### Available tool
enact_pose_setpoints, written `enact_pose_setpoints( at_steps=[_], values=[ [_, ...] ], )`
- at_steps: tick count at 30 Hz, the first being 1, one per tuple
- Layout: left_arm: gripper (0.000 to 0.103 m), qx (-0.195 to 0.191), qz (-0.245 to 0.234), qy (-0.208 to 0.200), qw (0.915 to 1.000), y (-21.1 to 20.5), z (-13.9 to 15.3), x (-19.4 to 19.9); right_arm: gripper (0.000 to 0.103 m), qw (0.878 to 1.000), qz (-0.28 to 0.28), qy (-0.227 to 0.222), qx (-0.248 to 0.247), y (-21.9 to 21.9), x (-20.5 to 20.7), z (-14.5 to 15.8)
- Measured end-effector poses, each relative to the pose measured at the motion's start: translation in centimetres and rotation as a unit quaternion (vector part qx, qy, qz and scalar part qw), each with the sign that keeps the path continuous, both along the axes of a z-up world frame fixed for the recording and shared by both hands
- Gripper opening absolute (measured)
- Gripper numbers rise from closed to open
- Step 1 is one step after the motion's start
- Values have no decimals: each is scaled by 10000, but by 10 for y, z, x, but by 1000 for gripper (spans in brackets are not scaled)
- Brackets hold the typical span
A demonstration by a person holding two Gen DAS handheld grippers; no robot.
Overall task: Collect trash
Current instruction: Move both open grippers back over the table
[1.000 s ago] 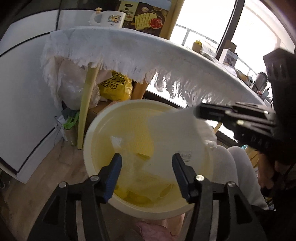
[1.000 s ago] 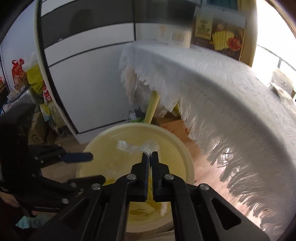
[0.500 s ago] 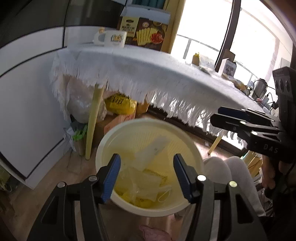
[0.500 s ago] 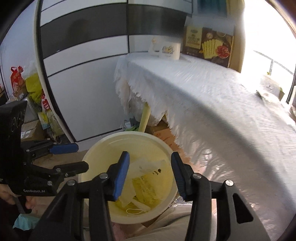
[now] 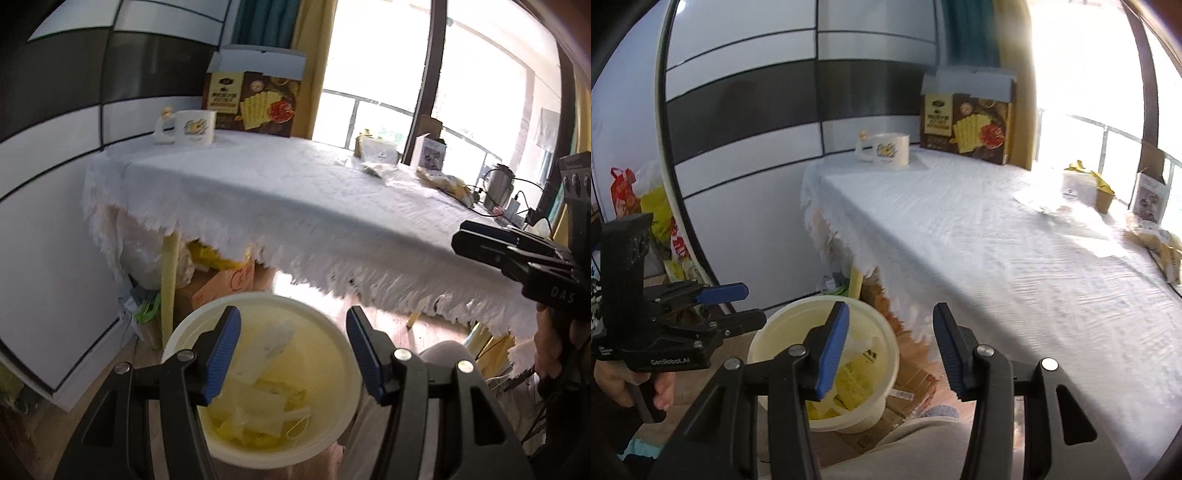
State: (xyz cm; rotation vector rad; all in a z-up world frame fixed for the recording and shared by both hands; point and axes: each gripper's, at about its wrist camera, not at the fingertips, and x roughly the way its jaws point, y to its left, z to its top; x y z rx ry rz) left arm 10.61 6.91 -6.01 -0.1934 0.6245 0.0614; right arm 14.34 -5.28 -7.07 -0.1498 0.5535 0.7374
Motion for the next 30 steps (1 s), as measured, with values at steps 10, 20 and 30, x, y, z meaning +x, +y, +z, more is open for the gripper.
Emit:
enact_pose_setpoints(
  at_steps=[10,20,30],
  values=[
    [60,142,-540,-179,9983,-51,16,43,47,9986,-467,-211,88,-67,22,17],
    [61,311,-1088,-356,9929,-94,41,100,53,9920,-1162,-457,-163,-140,63,34],
    [62,619,-1587,-299,9849,-129,58,161,55,9813,-1784,-628,-349,-207,111,44]
  ],
)
